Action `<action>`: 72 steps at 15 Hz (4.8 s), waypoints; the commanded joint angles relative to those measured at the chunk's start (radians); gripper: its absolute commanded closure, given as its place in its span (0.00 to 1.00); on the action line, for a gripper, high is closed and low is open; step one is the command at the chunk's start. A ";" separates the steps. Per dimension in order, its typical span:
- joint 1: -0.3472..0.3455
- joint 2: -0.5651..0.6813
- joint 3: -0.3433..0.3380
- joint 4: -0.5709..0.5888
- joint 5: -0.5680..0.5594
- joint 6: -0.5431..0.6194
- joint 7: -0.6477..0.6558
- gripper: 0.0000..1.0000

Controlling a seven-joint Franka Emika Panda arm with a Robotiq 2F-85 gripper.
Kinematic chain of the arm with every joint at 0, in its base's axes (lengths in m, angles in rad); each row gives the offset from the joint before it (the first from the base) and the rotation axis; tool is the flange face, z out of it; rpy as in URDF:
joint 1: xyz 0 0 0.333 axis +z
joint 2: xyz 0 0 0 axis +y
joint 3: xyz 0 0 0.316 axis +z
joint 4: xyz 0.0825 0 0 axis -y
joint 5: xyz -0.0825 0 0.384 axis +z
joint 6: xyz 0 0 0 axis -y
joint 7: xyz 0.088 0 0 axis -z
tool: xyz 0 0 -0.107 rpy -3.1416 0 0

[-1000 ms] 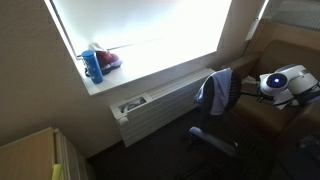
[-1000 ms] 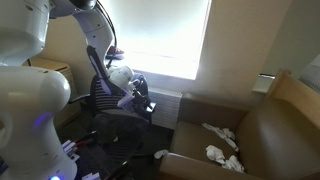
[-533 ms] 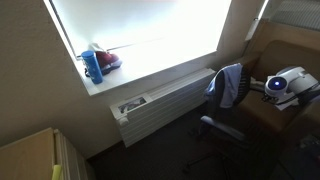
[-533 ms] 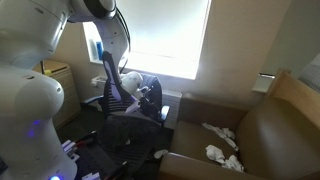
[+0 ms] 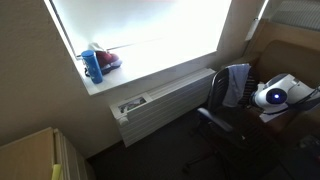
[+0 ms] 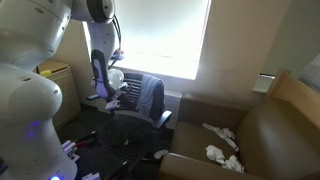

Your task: Make the chair face the couch, remove the clothes on it, and then put them on the couch

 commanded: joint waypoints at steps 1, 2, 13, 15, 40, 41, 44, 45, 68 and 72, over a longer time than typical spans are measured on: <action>0.029 -0.015 0.053 -0.006 -0.145 -0.174 0.079 1.00; 0.024 -0.008 0.075 0.000 -0.136 -0.223 0.089 1.00; -0.176 0.020 0.179 0.009 -0.354 0.181 0.120 0.11; -0.209 0.031 0.212 0.027 -0.346 0.284 0.075 0.01; -0.232 0.071 0.277 0.074 -0.020 0.784 0.004 0.00; -0.230 0.056 0.280 0.063 -0.002 0.777 -0.008 0.00; -0.214 0.027 0.291 0.042 0.050 0.746 -0.040 0.00; -0.214 0.028 0.294 0.036 0.074 0.738 -0.060 0.00; -0.223 0.067 0.298 0.136 0.238 0.733 -0.085 0.00; -0.186 0.197 0.264 0.250 0.255 0.815 0.010 0.00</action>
